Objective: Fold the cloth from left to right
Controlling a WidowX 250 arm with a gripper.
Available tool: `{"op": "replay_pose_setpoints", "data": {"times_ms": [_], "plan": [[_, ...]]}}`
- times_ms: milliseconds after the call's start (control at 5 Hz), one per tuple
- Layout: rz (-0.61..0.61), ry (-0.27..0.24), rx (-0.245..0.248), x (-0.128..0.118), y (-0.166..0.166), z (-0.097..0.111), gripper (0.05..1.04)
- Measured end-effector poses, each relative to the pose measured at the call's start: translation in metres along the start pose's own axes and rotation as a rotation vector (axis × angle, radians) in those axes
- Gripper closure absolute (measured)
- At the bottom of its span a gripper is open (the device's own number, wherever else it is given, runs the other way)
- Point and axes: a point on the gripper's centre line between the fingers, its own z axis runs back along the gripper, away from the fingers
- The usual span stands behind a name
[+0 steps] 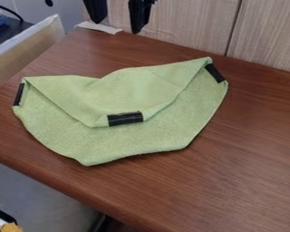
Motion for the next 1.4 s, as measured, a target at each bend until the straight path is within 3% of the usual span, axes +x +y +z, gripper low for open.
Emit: {"op": "replay_pose_setpoints", "data": {"times_ms": [400, 800, 1200, 1400], "plan": [[0.068, 0.056, 0.016, -0.021, 0.015, -0.019, 0.083], [0.297, 0.029, 0.016, -0.064, 0.070, -0.032, 0.083], [0.416, 0.063, 0.079, -0.095, 0.109, -0.077, 0.083], [0.448, 0.055, 0.065, -0.103, 0.114, -0.095, 0.083]]}}
